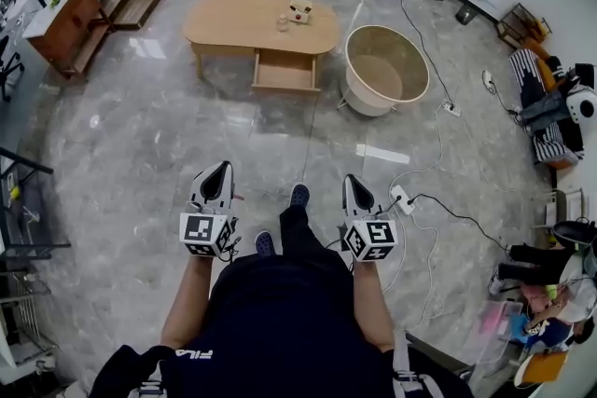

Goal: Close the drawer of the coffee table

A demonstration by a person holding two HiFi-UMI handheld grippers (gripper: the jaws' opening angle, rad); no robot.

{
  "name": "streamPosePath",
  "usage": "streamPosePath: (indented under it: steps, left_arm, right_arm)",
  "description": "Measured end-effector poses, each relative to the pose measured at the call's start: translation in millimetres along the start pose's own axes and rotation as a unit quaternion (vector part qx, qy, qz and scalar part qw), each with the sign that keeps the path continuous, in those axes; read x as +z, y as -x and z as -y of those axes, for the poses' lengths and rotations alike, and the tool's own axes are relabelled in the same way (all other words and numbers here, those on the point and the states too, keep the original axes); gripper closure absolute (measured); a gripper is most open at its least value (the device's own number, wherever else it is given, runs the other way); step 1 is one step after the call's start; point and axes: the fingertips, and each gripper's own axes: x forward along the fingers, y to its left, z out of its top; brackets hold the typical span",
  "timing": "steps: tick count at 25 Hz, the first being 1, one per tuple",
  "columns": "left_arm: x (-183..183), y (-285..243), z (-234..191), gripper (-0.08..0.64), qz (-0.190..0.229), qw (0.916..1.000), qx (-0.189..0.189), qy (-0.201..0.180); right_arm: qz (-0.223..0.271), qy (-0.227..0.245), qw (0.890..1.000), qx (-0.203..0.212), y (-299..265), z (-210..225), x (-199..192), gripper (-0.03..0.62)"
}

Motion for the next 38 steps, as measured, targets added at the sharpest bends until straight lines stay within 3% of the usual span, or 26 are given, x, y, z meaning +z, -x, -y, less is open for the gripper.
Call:
streamPosePath:
  steps: [5,14,24,38]
  left_arm:
    - [-2.9,-13.4,-1.8,0.535,-0.008,0.9998,0.002,0.016]
    - [-2.6,-46.2,-13.6,0.535,-0.010,0.9997,0.020,0.009]
    - [9.4,-103.5,-17.0,0.535,0.002,0.9997,0.017,0.016]
    - [19.0,-210.8,-30.5,0.535,-0.026,0.9992,0.028,0.009]
  right_arm:
    - [0.005,-0.001,1.000,-0.001,-13.5,14.2,8.5,0.566]
    - [0.001,0.007,1.000,0.012,-55.9,33.7,15.7,0.566]
    - [-0.023,0.004,1.000,0.012,-101.2,71.5,19.8,0.566]
    - [-0.033,-0.005,0.999,0.029,-192.8,138.3,44.2,0.566]
